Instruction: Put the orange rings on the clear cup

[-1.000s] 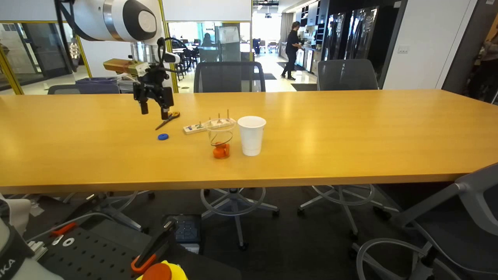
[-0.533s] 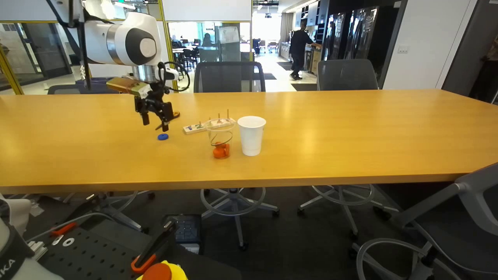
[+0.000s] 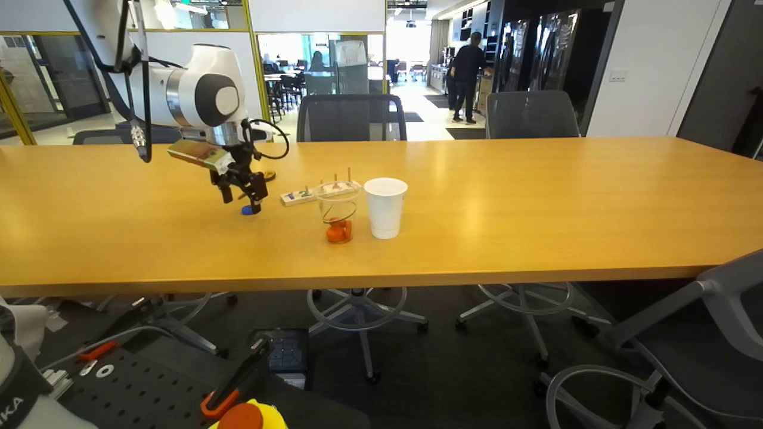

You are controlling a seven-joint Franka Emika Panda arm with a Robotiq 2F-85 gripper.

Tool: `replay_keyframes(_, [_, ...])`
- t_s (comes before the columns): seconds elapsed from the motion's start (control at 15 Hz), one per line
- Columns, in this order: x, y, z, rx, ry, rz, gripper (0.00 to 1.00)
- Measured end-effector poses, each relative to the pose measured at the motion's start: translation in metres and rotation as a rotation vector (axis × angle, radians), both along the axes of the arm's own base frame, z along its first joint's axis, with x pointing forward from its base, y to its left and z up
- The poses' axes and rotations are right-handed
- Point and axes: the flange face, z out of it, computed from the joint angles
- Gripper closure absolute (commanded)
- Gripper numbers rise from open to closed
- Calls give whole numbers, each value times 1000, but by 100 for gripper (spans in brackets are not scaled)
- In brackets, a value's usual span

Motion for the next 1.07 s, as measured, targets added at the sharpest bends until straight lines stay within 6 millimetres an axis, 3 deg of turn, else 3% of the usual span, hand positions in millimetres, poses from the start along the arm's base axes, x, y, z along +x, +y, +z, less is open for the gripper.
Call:
replay_keyframes(0.73, [8, -2, -14, -64, -50, 3, 0])
replay_keyframes(0.8, [9, -1, -14, -68, -53, 5, 25])
replay_keyframes(0.87, [10, 1, -15, -71, -55, 7, 27])
replay_keyframes(1.07, [12, 3, -14, -79, -64, 12, 51])
